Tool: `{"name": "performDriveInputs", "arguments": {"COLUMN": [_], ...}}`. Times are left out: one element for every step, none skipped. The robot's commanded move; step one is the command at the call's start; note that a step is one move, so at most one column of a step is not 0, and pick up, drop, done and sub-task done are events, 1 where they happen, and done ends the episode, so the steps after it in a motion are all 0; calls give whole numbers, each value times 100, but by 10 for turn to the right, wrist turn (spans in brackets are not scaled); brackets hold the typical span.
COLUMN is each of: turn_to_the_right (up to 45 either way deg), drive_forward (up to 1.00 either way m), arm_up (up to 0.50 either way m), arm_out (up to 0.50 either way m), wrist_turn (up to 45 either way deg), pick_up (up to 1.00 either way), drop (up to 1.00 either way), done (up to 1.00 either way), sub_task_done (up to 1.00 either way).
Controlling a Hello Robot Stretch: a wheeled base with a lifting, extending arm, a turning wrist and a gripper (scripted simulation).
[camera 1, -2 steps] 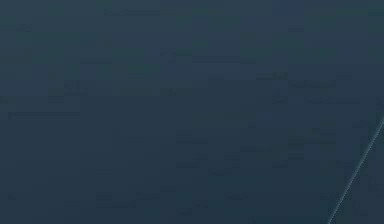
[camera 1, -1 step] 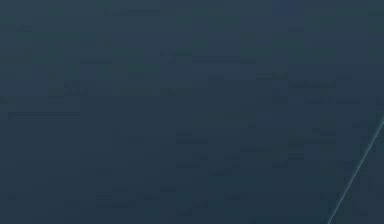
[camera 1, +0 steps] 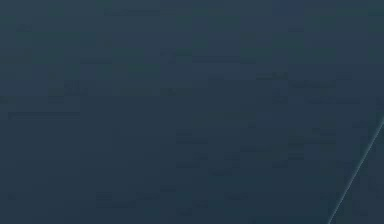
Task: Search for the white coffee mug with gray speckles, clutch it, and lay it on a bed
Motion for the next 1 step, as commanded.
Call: {"name": "performDriveInputs", "arguments": {"turn_to_the_right": [0], "drive_forward": [0], "arm_up": [0], "arm_out": [0], "wrist_turn": [-450], "pick_up": [0], "drop": [0], "done": [0], "sub_task_done": [0]}}
